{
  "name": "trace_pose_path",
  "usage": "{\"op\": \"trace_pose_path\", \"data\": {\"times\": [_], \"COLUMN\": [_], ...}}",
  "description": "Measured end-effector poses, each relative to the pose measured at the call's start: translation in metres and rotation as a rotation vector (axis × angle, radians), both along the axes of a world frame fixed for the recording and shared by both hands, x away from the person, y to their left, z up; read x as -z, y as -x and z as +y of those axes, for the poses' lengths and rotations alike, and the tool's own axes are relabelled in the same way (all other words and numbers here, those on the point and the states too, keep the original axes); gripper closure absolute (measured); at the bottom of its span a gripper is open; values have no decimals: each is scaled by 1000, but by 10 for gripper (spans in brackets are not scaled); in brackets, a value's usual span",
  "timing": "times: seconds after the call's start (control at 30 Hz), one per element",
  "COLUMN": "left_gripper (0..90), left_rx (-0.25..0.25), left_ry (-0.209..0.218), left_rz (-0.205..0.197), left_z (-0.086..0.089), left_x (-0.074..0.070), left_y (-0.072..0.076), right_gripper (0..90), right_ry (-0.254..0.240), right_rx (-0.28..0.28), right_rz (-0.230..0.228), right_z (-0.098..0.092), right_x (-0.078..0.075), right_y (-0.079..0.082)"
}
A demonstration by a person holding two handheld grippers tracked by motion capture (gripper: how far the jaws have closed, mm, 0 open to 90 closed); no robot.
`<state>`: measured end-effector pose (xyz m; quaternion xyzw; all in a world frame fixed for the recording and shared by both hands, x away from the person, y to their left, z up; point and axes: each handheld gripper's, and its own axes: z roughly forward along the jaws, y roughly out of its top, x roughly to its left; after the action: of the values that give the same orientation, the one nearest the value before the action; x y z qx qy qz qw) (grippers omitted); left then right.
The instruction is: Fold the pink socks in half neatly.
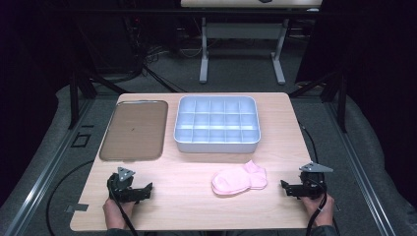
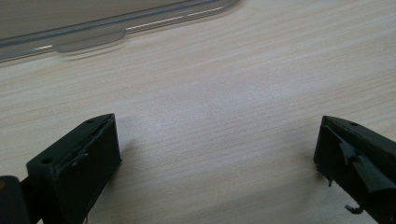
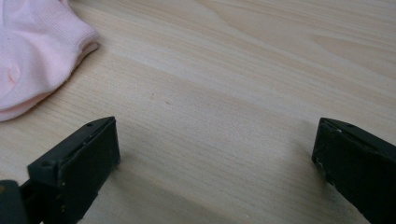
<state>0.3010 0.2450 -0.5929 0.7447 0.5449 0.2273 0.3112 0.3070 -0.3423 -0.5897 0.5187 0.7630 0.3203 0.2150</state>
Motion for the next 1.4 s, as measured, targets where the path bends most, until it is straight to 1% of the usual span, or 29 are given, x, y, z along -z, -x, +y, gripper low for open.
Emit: {"op": "trace_pose_path", "data": {"times": [0.17,0.23,0.33,0.37,0.43,0.6,0.63,0.7,0.77,0.8,0.83,0.87,0.9,0.93,0.97,1.03,1.07,1.1,1.13,1.17,1.2,1.23,1.27,1.3,1.33,1.37,1.4], "left_gripper": [3,3,3,3,3,11,22,44,38,34,32,31,31,26,26,28,38,38,47,60,73,78,94,94,107,117,127], "left_rx": [0,0,0,0,0,-1,-6,-14,-4,1,13,19,33,45,56,97,110,130,149,160,177,184,194,205,208,215,219], "left_ry": [0,-1,-1,-1,-2,-1,3,7,31,36,34,47,52,64,70,73,70,70,68,71,78,83,88,99,108,115,113], "left_rz": [0,0,0,0,0,-4,-10,-8,-7,-16,-17,-25,-21,-24,-28,-30,-31,-31,-31,-29,-24,-24,-23,-19,-21,-15,-7], "left_z": [0,0,0,0,0,0,0,0,-3,-6,-9,-14,-17,-22,-28,-42,-46,-55,-61,-65,-71,-75,-80,-84,-87,-92,-96], "left_x": [0,0,0,0,0,0,-1,-1,-5,-8,-11,-15,-18,-21,-25,-30,-32,-34,-36,-36,-37,-38,-39,-40,-40,-40,-41], "left_y": [0,0,0,0,0,0,1,1,2,3,3,3,2,2,1,0,0,-1,-2,-2,-3,-4,-5,-5,-5,-6,-6], "right_gripper": [32,46,101,101,144,160,164,168,175,187,212,232,256,274,274,283,298,298,303,313,324,338,358,358,376,391,404], "right_ry": [-3,-4,-7,-7,-13,-18,-15,-14,-17,-9,-16,-18,-25,-45,-45,-67,-84,-84,-85,-97,-97,-96,-115,-115,-129,-134,-147], "right_rx": [2,-1,-3,-3,-5,-7,-7,-11,-16,-18,-17,-21,-21,-28,-28,-33,-41,-41,-51,-58,-67,-73,-88,-88,-100,-99,-116], "right_rz": [-11,-9,-23,-23,-30,-34,-34,-33,-33,-25,-25,-20,-15,-3,-3,18,16,16,21,20,23,25,36,36,43,47,56], "right_z": [0,-1,-1,-1,-1,-1,-1,-1,-2,-2,-1,-1,-2,-3,-3,-5,-4,-4,-2,0,2,5,9,9,12,14,16], "right_x": [0,-1,-1,-1,-1,-1,-2,-2,-2,-3,-3,-4,-5,-7,-7,-10,-12,-12,-15,-17,-19,-22,-25,-25,-27,-28,-29], "right_y": [1,1,2,2,3,3,3,3,3,3,2,2,1,1,1,0,1,1,1,1,1,0,-2,-2,-4,-6,-8]}}
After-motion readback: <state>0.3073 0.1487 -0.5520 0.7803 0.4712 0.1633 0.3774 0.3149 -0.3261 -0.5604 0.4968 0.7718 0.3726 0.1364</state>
